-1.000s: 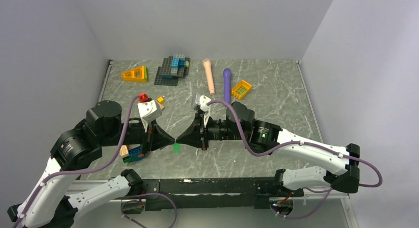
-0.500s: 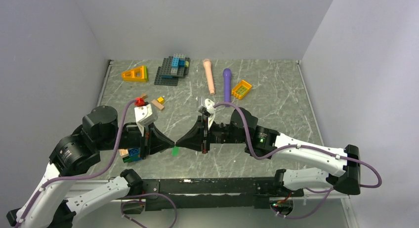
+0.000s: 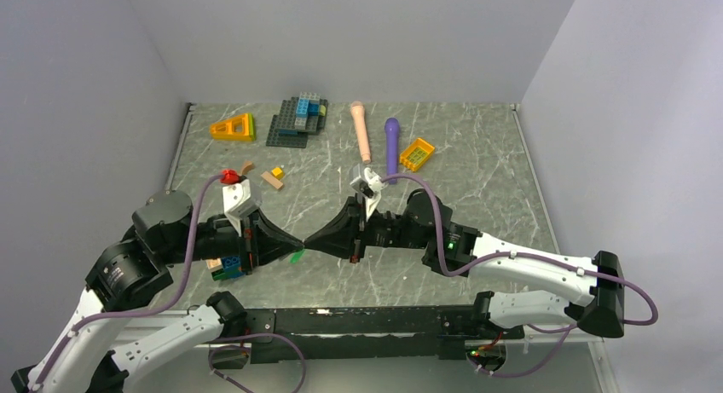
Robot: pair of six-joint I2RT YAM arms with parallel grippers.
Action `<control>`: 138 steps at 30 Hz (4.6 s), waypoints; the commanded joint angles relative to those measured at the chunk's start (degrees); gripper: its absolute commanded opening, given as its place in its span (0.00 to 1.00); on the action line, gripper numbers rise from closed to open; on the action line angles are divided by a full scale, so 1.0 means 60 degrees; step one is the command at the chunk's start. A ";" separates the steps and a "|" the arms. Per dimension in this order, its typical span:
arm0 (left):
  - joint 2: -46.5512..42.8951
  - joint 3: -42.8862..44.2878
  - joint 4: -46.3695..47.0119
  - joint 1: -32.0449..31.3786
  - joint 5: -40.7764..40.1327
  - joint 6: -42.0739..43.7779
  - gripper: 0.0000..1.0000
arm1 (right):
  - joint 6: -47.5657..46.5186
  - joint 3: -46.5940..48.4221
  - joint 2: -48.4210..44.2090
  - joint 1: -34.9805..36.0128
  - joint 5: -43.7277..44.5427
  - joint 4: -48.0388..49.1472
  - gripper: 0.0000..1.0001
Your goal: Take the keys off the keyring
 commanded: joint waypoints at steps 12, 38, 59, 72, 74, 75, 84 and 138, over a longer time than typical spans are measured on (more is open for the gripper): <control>-0.0544 -0.0718 0.2455 -0.0017 -0.0284 -0.1011 0.00 | 0.0602 -0.0594 -0.0356 -0.0010 0.0551 0.1803 0.00; -0.1504 -0.2035 0.3758 -0.0009 -0.3151 -0.2019 0.00 | 0.0548 -0.1396 -0.0162 0.0755 0.2095 0.3565 0.00; -0.0847 -0.0334 0.1784 -0.0009 -0.2691 -0.0615 0.00 | -0.0851 0.0409 -0.0411 0.0916 0.2058 -0.0381 0.68; -0.0264 0.0862 0.0117 -0.0009 -0.1515 0.0542 0.00 | -0.2264 0.1682 -0.1083 0.0842 0.1834 -0.2800 0.77; -0.0217 0.0864 0.0083 -0.0010 -0.1206 0.0646 0.00 | -0.2213 0.1916 -0.0993 0.0792 0.1846 -0.2869 0.74; -0.0202 0.0850 0.0087 -0.0016 -0.1071 0.0712 0.00 | -0.2198 0.2065 -0.0888 0.0763 0.1860 -0.2976 0.72; -0.0145 0.0823 0.0206 -0.0011 -0.0574 0.1127 0.00 | -0.2068 0.3002 0.0195 0.0601 0.1499 -0.3671 0.56; -0.0137 -0.0480 0.1593 -0.0015 0.0276 0.0566 0.00 | -0.1667 0.2141 0.0288 0.0480 0.0298 -0.1950 0.00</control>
